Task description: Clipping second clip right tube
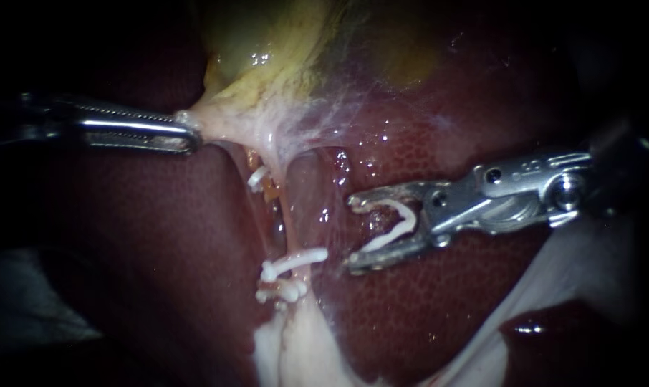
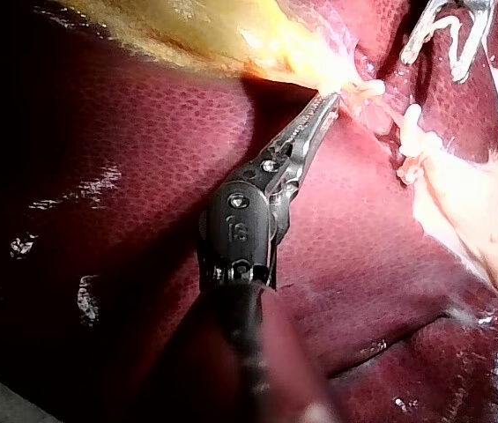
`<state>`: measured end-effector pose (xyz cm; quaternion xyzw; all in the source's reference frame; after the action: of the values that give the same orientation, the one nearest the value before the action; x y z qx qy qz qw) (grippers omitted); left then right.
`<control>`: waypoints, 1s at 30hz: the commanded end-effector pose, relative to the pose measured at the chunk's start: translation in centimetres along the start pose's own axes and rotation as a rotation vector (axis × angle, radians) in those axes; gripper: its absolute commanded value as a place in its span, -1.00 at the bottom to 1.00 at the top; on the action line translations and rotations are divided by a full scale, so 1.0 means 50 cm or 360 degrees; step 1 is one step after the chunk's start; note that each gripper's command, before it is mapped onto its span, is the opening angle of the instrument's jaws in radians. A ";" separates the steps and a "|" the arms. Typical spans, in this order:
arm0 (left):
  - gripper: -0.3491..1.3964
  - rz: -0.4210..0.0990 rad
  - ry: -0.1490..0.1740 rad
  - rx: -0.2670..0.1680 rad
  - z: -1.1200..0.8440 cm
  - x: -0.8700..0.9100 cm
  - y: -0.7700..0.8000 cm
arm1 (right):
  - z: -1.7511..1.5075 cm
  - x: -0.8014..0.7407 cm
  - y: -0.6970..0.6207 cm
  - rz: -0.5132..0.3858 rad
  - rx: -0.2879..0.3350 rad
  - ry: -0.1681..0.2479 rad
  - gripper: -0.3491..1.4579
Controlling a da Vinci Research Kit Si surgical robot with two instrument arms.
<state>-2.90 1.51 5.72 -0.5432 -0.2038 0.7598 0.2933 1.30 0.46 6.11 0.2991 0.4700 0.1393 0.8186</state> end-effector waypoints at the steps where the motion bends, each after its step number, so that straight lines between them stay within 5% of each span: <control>1: -1.00 0.0000 0.0000 0.0001 0.0001 0.0000 0.0000 | 0.0010 -0.0003 0.0008 0.0030 0.0013 0.0014 -0.07; 13: -1.00 0.0000 0.0000 0.0002 0.0003 -0.0001 0.0001 | 0.0117 -0.0044 0.0072 0.0210 0.0158 0.0120 -0.08; 22: -1.00 0.0000 0.0000 0.0004 0.0005 0.0000 0.0002 | 0.0205 -0.0057 0.0077 0.0284 0.0276 0.0208 -0.07; 30: -1.00 0.0000 0.0000 0.0004 0.0006 0.0000 0.0001 | 0.0208 -0.0047 0.0052 0.0374 0.0468 0.0348 -0.07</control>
<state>-2.93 1.51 5.73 -0.5430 -0.2030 0.7600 0.2940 2.08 0.15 6.79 0.4583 0.5371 0.1947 0.6809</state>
